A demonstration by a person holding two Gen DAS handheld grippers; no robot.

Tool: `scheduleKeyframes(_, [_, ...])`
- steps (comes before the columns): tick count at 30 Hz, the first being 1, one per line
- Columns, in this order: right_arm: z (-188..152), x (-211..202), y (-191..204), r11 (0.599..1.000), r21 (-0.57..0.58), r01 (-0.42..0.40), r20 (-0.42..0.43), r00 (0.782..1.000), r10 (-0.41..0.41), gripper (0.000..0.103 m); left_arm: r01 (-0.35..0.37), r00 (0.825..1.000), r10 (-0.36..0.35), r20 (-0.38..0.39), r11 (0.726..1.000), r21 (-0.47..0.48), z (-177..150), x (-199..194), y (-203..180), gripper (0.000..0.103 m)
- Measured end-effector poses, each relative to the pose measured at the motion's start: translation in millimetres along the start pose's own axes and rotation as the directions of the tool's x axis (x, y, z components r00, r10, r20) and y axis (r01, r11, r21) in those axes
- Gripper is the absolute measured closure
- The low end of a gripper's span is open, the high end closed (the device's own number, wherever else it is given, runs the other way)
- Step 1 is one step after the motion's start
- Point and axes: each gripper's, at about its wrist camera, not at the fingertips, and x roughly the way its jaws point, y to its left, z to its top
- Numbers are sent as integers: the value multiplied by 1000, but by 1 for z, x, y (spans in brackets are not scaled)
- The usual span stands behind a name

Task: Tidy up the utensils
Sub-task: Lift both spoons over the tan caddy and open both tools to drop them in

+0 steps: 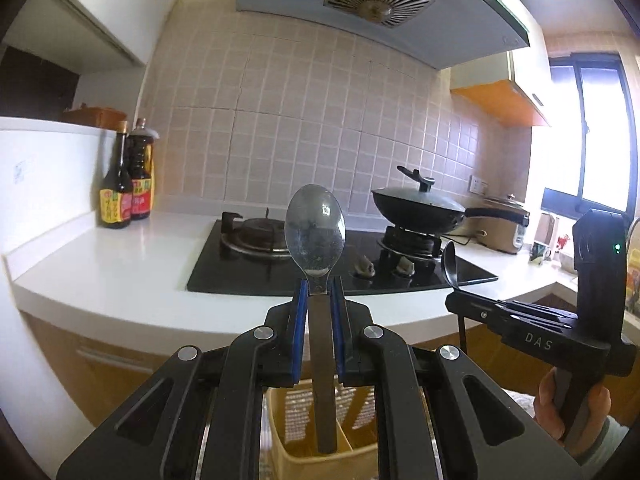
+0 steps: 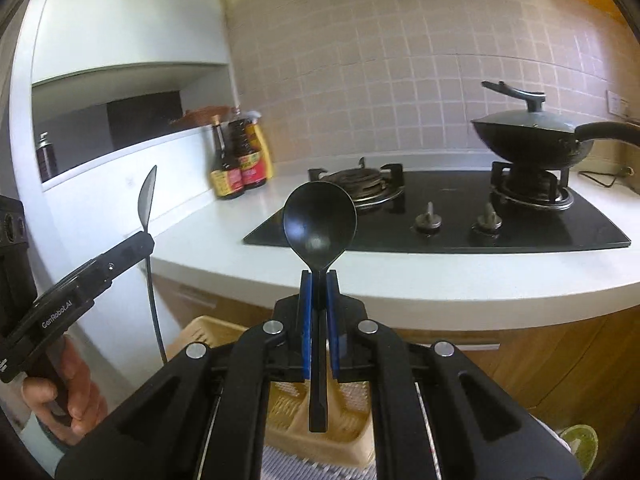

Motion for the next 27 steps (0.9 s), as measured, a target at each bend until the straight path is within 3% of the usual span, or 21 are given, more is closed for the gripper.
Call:
scheduleKeyframes(9, [-19, 23, -6, 1000, -24, 10, 0, 1000, -10, 98, -21, 1000, 21, 12, 1000, 10, -25, 23, 6, 93])
scheduleKeyframes(19, [-34, 18, -6, 998, -59, -16, -5, 1000, 16, 97, -8, 1000, 8, 1, 1000, 11, -41, 26, 10, 92])
scheduleKeyframes(25, [-39, 9, -11, 998, -46, -34, -27, 999, 33, 92, 0, 1000, 0, -15, 1000, 6, -47, 24, 13, 90])
scheduleKeyframes(27, [-40, 4, -14, 998, -28, -49, -31, 998, 48, 85, 9, 1000, -9, -27, 1000, 2, -48, 24, 14, 85])
